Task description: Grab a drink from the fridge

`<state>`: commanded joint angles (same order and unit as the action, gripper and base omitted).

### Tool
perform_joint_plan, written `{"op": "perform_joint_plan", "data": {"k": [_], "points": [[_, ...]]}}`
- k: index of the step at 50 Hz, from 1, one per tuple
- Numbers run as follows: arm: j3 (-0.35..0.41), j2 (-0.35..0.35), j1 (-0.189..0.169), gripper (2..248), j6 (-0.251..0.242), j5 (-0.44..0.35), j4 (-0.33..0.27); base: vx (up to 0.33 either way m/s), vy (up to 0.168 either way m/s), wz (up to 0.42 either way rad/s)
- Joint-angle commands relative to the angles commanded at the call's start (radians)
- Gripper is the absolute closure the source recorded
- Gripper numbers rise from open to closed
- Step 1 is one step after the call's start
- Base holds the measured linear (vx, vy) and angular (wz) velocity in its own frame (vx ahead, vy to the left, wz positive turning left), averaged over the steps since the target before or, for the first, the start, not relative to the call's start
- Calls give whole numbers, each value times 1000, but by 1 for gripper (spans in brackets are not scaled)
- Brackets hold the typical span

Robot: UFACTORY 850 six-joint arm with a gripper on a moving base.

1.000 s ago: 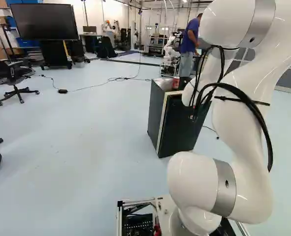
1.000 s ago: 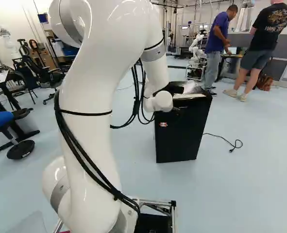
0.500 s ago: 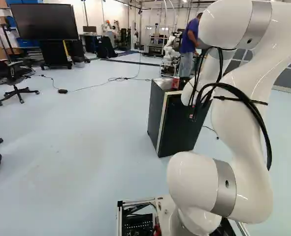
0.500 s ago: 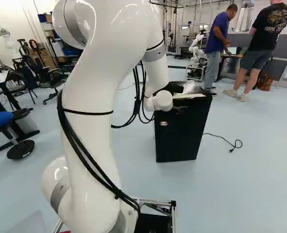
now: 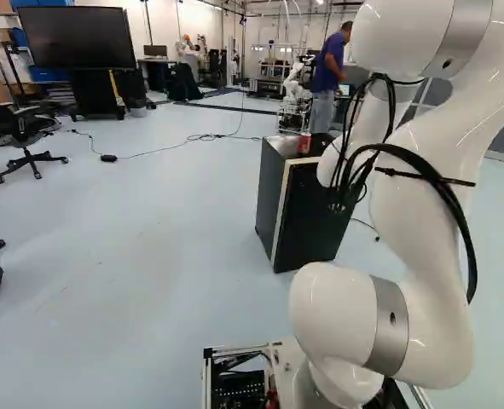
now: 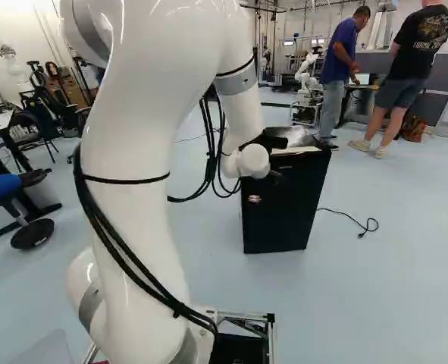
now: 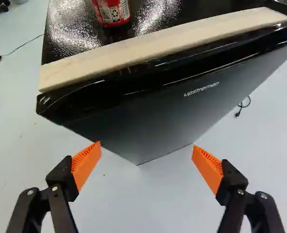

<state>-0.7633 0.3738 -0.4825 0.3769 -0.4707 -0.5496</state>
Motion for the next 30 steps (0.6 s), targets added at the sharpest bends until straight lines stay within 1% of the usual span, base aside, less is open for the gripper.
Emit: {"op": "perform_joint_plan", "data": {"k": [11, 30], "points": [[54, -42, -15, 3, 0, -51, 0, 0, 0, 0], [152, -122, -38, 3, 0, -176, 0, 0, 0, 0]]}}
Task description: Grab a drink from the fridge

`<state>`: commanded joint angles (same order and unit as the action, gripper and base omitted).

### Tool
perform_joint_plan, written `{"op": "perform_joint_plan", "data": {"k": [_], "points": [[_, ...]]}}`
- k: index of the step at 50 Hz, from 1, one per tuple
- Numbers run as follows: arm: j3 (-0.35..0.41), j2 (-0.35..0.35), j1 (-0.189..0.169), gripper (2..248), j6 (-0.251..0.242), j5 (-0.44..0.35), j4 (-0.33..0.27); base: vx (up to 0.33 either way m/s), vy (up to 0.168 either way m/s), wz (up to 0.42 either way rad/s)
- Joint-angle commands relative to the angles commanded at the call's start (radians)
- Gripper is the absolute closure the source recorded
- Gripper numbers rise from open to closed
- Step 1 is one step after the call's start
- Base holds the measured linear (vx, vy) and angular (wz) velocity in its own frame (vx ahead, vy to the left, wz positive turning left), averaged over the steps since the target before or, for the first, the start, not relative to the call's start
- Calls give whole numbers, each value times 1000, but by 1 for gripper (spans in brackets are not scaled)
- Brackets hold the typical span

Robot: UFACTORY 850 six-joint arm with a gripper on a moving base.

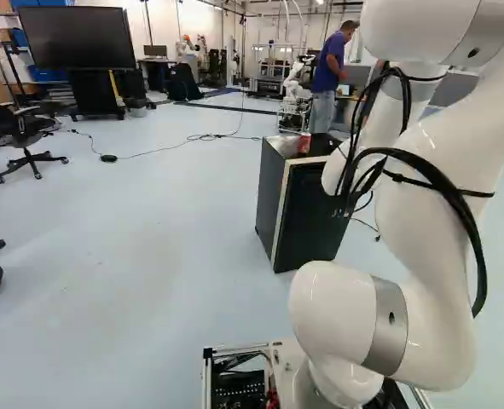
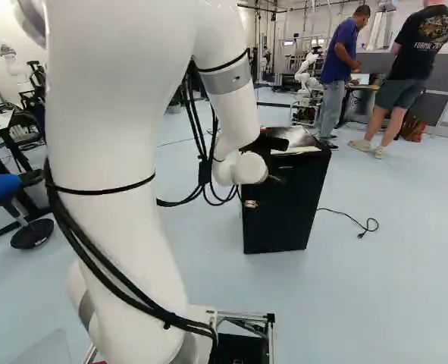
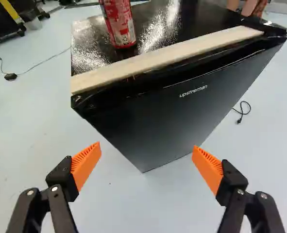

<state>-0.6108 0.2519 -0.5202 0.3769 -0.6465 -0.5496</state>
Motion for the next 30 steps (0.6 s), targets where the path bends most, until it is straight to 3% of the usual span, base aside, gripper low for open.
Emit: {"op": "perform_joint_plan", "data": {"k": [11, 30], "points": [[41, -35, 0, 3, 0, -85, 0, 0, 0, 0], [49, -41, 4, 3, 0, -234, 0, 0, 0, 0]]}}
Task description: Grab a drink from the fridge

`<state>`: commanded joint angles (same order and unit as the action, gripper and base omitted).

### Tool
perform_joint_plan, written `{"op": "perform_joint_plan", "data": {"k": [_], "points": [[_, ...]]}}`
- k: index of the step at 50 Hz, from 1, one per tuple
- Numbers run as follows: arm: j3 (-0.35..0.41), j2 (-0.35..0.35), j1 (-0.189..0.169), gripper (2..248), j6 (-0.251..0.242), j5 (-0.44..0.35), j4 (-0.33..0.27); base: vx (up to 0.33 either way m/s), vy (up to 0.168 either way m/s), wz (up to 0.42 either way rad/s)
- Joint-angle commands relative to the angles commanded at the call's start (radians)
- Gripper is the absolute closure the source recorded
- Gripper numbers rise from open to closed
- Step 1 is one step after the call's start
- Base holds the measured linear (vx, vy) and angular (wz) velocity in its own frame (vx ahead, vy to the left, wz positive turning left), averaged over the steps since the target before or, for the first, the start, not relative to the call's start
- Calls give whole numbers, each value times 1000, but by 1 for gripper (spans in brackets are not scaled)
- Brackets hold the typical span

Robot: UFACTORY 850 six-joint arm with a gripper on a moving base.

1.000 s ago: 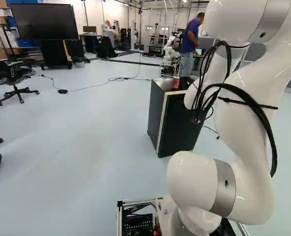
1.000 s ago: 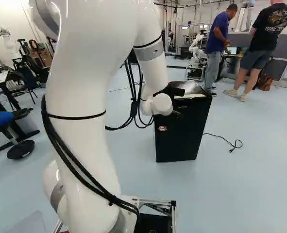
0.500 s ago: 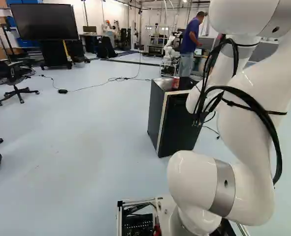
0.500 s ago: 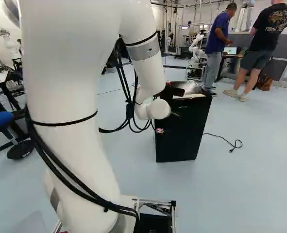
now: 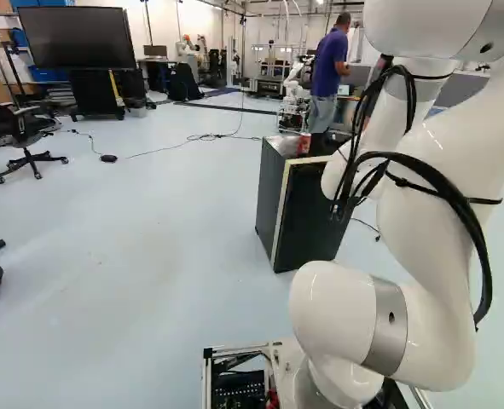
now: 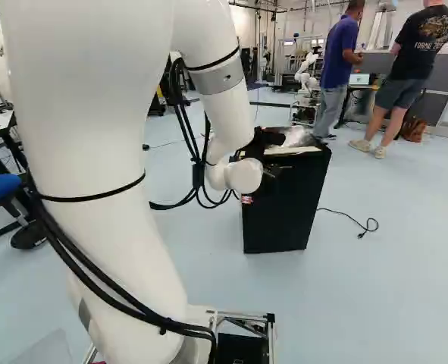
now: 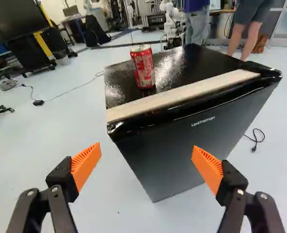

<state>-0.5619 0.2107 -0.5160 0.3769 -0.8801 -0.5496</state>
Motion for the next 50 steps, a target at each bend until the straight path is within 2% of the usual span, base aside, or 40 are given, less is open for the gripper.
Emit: {"op": "perform_joint_plan", "data": {"k": [17, 35, 50], "points": [[-23, 20, 7, 3, 0, -103, 0, 0, 0, 0], [-74, 63, 5, 3, 0, -125, -13, 0, 0, 0], [-146, 122, 3, 3, 0, -127, -44, 0, 0, 0]]}}
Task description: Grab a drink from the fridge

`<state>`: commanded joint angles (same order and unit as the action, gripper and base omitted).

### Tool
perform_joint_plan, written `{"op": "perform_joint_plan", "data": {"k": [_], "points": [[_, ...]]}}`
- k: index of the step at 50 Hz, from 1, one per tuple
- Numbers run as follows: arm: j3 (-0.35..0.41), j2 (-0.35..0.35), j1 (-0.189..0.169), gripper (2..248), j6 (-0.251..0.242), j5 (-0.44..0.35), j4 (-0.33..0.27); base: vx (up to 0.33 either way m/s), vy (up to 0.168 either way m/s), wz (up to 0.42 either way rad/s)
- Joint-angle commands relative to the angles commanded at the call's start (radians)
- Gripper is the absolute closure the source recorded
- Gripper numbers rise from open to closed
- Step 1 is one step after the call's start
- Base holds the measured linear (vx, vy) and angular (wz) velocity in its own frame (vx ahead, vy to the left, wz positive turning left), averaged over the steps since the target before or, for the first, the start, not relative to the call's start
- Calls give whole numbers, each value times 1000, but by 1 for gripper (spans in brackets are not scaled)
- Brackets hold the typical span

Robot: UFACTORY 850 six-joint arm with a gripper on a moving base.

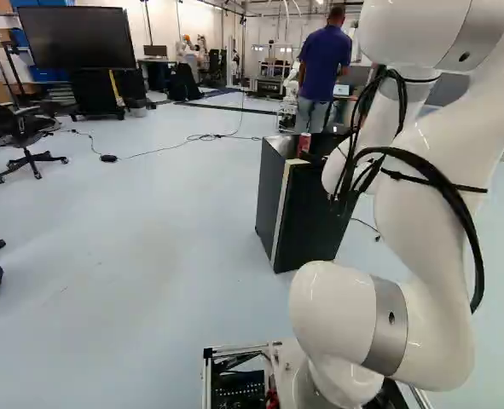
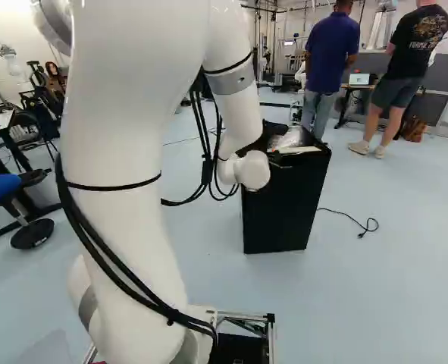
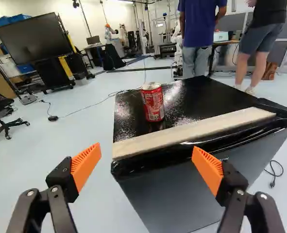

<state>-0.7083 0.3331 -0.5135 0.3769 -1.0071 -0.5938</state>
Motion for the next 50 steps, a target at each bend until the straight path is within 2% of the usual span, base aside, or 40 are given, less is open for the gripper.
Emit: {"op": "perform_joint_plan", "data": {"k": [15, 37, 50], "points": [[-88, 71, 1, 3, 0, 0, -35, 0, 0, 0], [-231, 220, 3, 3, 0, 0, -89, 0, 0, 0], [-314, 284, 9, 3, 0, 0, -113, 0, 0, 0]]}}
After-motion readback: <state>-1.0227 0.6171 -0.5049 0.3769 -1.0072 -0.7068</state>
